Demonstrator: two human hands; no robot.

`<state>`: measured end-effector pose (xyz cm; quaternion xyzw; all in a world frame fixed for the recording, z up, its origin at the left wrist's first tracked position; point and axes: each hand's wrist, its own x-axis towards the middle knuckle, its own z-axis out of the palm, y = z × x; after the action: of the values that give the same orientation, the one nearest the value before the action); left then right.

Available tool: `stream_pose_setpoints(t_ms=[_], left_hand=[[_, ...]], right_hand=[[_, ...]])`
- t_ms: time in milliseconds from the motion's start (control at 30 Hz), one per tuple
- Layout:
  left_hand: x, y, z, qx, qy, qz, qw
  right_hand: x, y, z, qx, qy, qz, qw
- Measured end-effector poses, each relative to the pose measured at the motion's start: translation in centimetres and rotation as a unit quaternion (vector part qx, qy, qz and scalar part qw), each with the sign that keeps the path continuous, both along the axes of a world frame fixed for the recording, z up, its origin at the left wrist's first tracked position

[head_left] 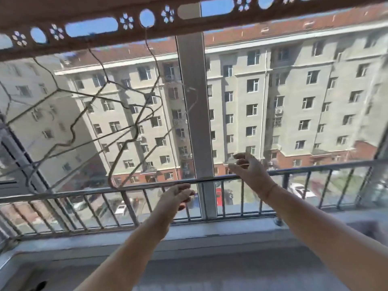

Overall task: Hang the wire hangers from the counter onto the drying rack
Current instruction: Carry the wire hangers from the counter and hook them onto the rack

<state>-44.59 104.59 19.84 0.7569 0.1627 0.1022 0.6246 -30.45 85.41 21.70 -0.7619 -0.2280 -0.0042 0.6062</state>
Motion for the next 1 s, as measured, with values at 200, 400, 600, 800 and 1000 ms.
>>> stream_pose_setpoints(t_ms=[200, 400, 600, 800, 1000], left_hand=[[4.6, -9.7, -0.5, -0.001, 0.000, -0.140, 0.990], [8.3, -21.0, -0.8, 0.009, 0.003, -0.250, 0.968], [10.6, -35.0, -1.1, 0.008, -0.002, -0.326, 0.945], [12.3, -49.0, -2.4, 0.009, -0.012, -0.401, 0.916], [13.6, -61.3, -4.1, 0.017, -0.014, -0.452, 0.892]], right_hand=[[1.4, -10.3, -1.7, -0.036, -0.007, -0.092, 0.995], [1.6, -24.0, -2.8, -0.067, 0.009, -0.195, 0.978], [-0.1, -38.8, -4.0, -0.078, 0.044, -0.276, 0.957], [-2.1, -53.1, -5.5, -0.068, 0.065, -0.350, 0.932], [-4.2, -65.4, -7.3, -0.076, 0.084, -0.423, 0.899]])
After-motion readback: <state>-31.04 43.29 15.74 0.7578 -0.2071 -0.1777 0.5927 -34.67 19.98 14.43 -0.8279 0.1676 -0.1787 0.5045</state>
